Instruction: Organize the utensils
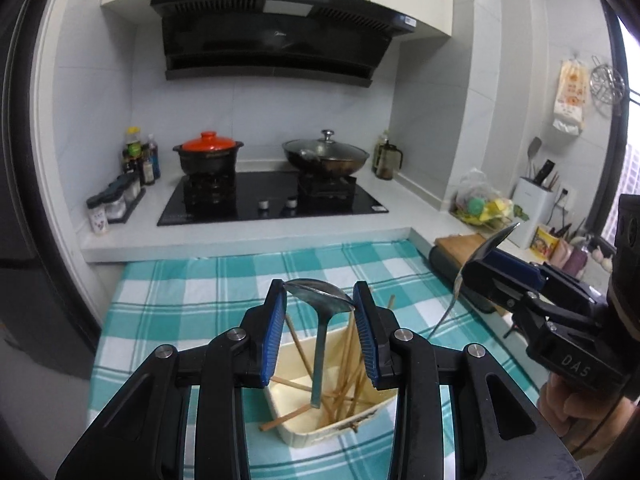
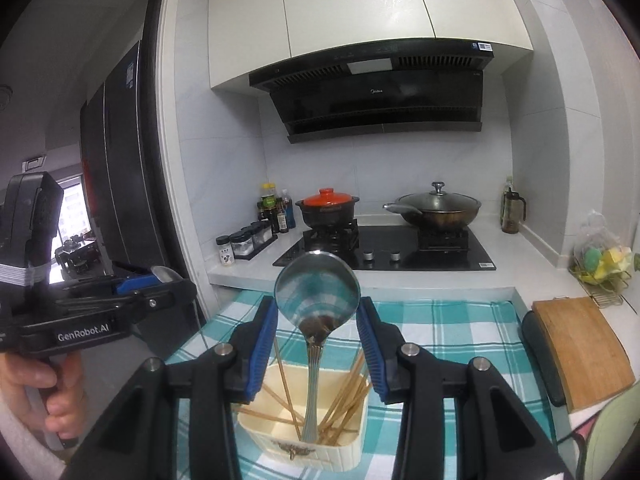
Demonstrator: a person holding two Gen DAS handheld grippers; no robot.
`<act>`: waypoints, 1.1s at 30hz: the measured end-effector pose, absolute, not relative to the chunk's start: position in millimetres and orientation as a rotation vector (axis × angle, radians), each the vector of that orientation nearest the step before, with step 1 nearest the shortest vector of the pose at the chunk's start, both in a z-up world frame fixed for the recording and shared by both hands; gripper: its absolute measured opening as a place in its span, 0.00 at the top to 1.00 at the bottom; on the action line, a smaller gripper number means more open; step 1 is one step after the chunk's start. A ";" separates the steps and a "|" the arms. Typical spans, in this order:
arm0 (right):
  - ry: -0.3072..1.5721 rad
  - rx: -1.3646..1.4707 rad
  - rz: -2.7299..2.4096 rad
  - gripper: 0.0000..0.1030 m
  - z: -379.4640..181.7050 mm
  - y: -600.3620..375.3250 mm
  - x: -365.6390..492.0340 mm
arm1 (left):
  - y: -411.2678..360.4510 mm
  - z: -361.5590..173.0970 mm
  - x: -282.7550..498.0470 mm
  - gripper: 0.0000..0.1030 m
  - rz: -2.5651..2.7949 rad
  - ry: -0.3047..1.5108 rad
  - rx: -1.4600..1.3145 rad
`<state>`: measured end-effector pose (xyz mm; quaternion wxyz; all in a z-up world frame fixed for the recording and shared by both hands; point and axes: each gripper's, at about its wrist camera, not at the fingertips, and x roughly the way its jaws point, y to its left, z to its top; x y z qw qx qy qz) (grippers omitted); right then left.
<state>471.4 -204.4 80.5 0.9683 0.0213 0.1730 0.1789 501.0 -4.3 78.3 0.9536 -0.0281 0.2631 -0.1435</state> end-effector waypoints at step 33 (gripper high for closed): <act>0.489 -0.008 0.277 0.21 42.2 -208.8 445.6 | -14.5 27.1 376.4 0.00 0.011 0.491 0.128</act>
